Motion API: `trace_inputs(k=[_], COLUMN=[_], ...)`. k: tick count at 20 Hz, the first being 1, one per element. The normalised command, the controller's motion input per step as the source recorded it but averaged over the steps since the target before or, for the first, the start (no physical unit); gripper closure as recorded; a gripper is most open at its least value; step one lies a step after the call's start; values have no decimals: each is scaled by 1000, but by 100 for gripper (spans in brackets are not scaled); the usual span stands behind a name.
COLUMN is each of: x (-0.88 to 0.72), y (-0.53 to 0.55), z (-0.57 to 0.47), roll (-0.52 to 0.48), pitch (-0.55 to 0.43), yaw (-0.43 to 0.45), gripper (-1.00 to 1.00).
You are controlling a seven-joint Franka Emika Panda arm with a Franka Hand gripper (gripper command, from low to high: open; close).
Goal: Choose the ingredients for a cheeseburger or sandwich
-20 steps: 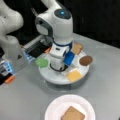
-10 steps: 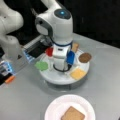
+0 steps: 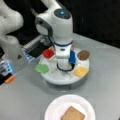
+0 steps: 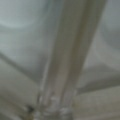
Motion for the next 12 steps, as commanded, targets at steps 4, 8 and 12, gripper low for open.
trace_inputs(k=[4, 8, 12], x=[-132, -96, -67], y=[-28, 9, 32], z=[-224, -237, -240], roll=[137, 182, 168], pitch=[-77, -71, -94], yaw=[275, 264, 223], gripper=[-100, -100, -100])
